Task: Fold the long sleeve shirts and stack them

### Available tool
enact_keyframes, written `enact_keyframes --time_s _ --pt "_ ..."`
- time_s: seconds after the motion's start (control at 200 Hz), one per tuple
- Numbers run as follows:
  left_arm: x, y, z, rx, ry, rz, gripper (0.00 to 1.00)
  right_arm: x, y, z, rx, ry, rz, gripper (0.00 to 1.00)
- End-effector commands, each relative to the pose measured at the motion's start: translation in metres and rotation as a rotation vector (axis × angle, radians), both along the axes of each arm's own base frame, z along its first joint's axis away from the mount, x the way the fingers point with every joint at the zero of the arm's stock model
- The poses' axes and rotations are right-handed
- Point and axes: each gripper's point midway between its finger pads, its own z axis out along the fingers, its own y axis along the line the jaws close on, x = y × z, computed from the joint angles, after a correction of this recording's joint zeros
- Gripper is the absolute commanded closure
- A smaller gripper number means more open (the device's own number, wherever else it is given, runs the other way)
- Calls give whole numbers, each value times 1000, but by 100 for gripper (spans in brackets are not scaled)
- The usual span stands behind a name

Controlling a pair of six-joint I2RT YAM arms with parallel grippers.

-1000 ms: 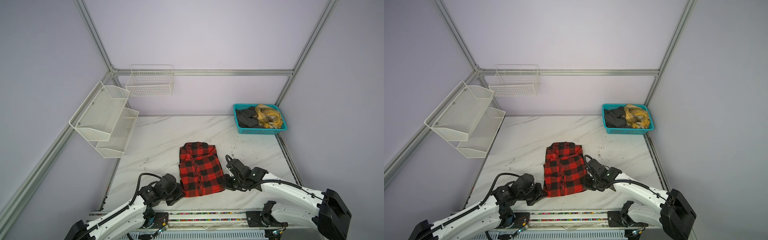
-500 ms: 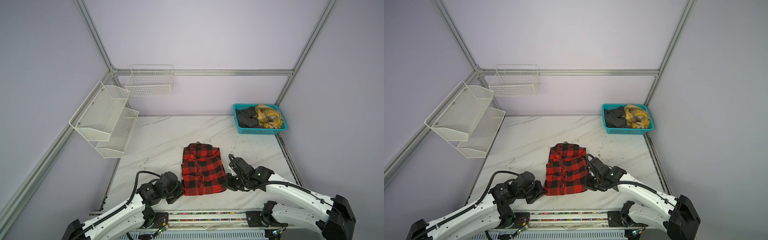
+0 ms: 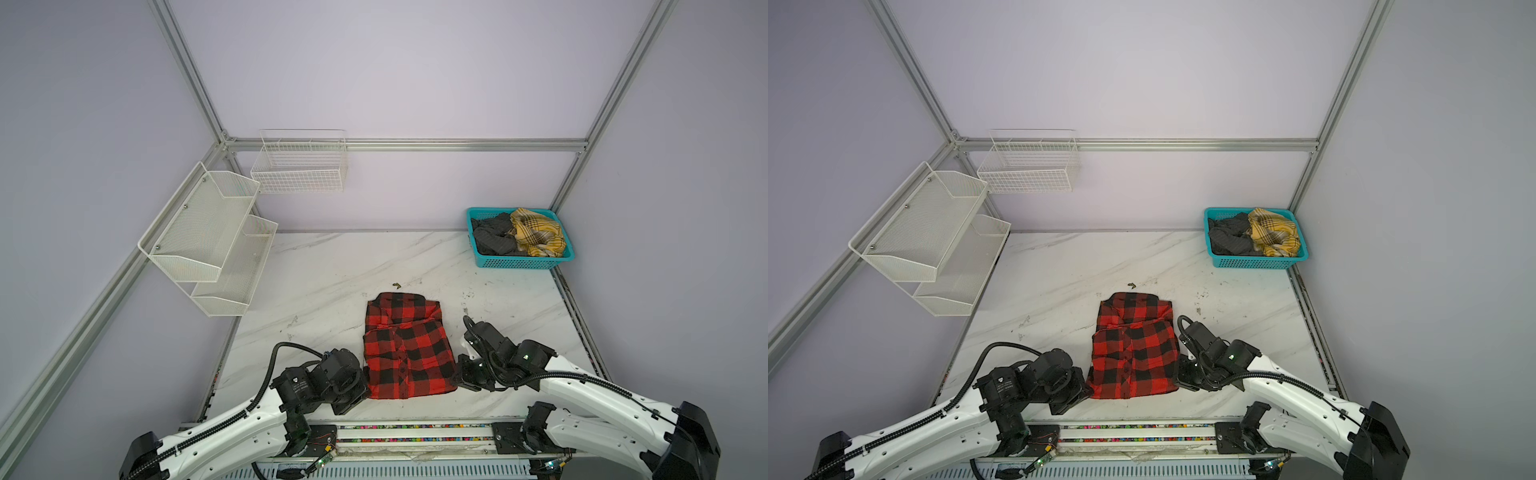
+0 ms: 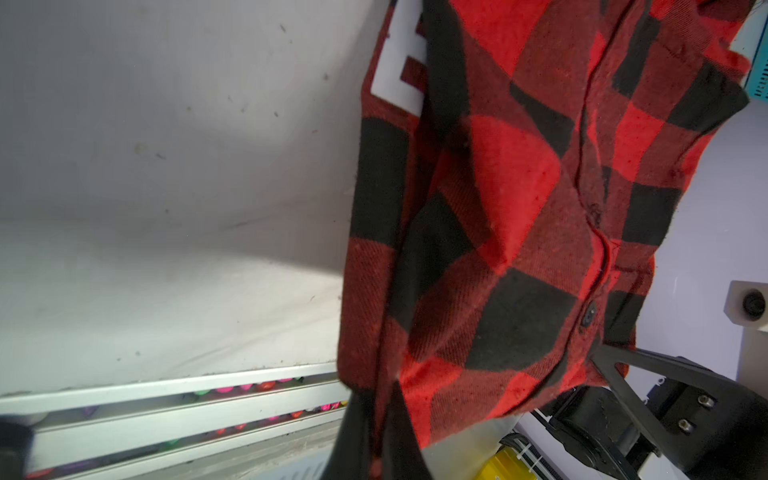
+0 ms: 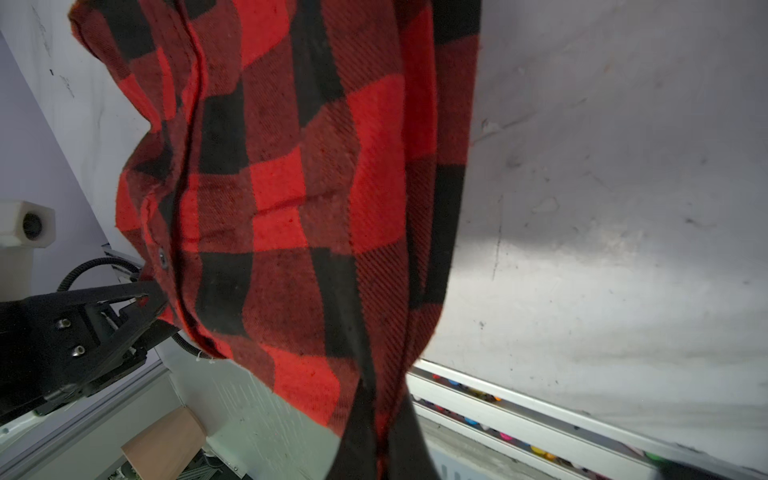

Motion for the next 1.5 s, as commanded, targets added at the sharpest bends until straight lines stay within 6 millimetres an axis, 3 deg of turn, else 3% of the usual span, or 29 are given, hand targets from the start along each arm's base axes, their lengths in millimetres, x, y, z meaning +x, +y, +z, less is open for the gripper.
enact_keyframes --time_s 0.0,0.11,0.255,0.335,0.395,0.435,0.475,0.505,0.525,0.595,0.66,0.705,0.765,0.85,0.91,0.97,1.015,1.135,1.25,1.3,1.365,1.425,1.495 --pt "31 9 52 37 -159 90 100 25 -4 28 -46 -58 -53 100" --pt "77 10 108 11 -371 185 100 76 1 58 -34 -138 -76 100" --pt "155 11 149 29 -474 192 100 157 5 81 -20 -221 -99 100" --pt "207 -1 153 22 -508 155 100 207 14 69 -37 -231 -98 100" --pt "250 -6 140 47 -493 125 100 244 23 53 -40 -229 -93 100" --pt "282 -5 124 82 -472 109 100 270 25 42 -57 -236 -97 90" --pt "309 -2 104 114 -432 101 76 298 30 33 -60 -261 -94 69" --pt "326 1 89 114 -381 95 57 318 24 25 -101 -257 -133 47" --pt "338 3 83 107 -353 92 51 329 20 20 -122 -254 -146 39" --pt "378 2 76 103 -379 67 38 364 14 25 -146 -299 -172 34" --pt "407 0 94 81 -427 43 27 379 16 38 -155 -343 -183 26" --pt "420 1 115 66 -464 37 24 379 22 44 -143 -346 -165 20" --pt "426 13 142 96 -511 65 21 374 28 50 -155 -355 -137 3" --pt "421 26 168 125 -558 102 19 366 29 60 -172 -380 -123 3" --pt "411 19 172 103 -541 88 24 360 30 66 -173 -393 -121 4" --pt "397 4 163 74 -505 40 30 352 41 71 -158 -409 -93 11" --pt "386 -5 154 58 -480 10 36 343 52 70 -153 -415 -67 24" --pt "366 -21 120 -1 -421 -54 49 324 73 45 -163 -383 0 47" --pt "356 -21 94 -9 -372 -91 53 323 79 27 -134 -362 28 44" --pt "353 -9 86 35 -363 -78 51 326 82 25 -128 -359 33 44" --pt "350 13 74 72 -341 -40 41 334 71 23 -183 -370 9 43" --pt "351 31 63 78 -325 -3 33 341 55 19 -228 -383 -10 31" --pt "359 44 47 38 -299 33 32 348 34 13 -251 -382 -29 18"
